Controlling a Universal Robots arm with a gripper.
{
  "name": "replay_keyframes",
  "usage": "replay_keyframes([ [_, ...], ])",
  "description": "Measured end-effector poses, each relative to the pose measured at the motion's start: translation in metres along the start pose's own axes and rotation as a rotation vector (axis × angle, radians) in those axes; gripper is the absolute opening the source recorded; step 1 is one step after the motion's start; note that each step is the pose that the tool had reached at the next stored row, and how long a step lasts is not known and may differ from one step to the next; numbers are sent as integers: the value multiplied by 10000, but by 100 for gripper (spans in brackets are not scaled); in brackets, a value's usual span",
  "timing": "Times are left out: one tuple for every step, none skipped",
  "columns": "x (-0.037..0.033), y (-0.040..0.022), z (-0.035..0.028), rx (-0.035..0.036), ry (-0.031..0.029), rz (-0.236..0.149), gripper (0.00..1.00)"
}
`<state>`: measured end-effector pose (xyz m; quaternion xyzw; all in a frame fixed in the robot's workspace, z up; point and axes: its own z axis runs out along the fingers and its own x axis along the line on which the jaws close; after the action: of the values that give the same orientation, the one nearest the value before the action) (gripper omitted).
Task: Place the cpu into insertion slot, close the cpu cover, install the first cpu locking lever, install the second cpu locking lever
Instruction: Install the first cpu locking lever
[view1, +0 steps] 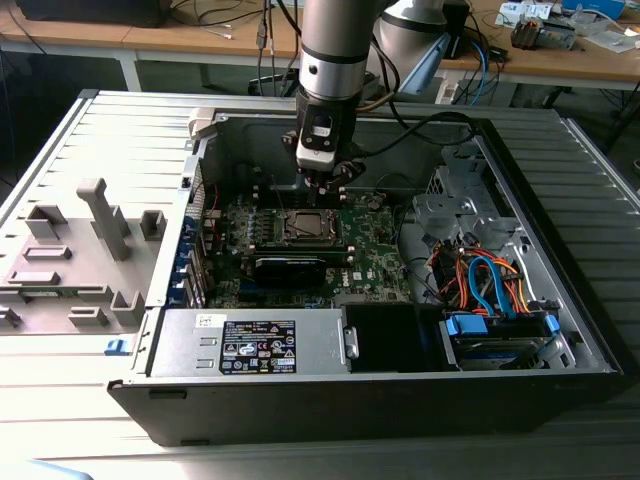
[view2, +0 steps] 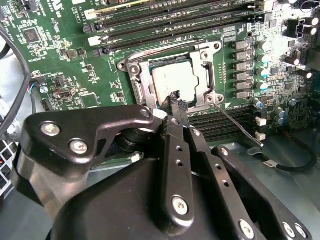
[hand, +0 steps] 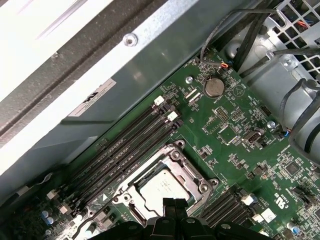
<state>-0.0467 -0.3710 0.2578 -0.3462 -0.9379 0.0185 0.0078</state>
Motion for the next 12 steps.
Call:
replay_keyframes([
  [0,0,0,-1,-1,-22,11],
  [0,0,0,-1,-2,-47,11],
  [0,0,0,-1,-3,-65,11],
  [0,0,0,0,-4,-94,11],
  [0,0,0,0,-5,-110,11],
  [0,0,0,0,-6,-136,11],
  [0,0,0,0,-6,-151,11],
  [0,0,0,-1,-7,-168,11],
  [0,0,0,0,-8,-188,11],
  [0,0,0,0,-9,-205,11],
  [0,0,0,0,-10,-236,11],
  [0,0,0,0,-11,-252,11],
])
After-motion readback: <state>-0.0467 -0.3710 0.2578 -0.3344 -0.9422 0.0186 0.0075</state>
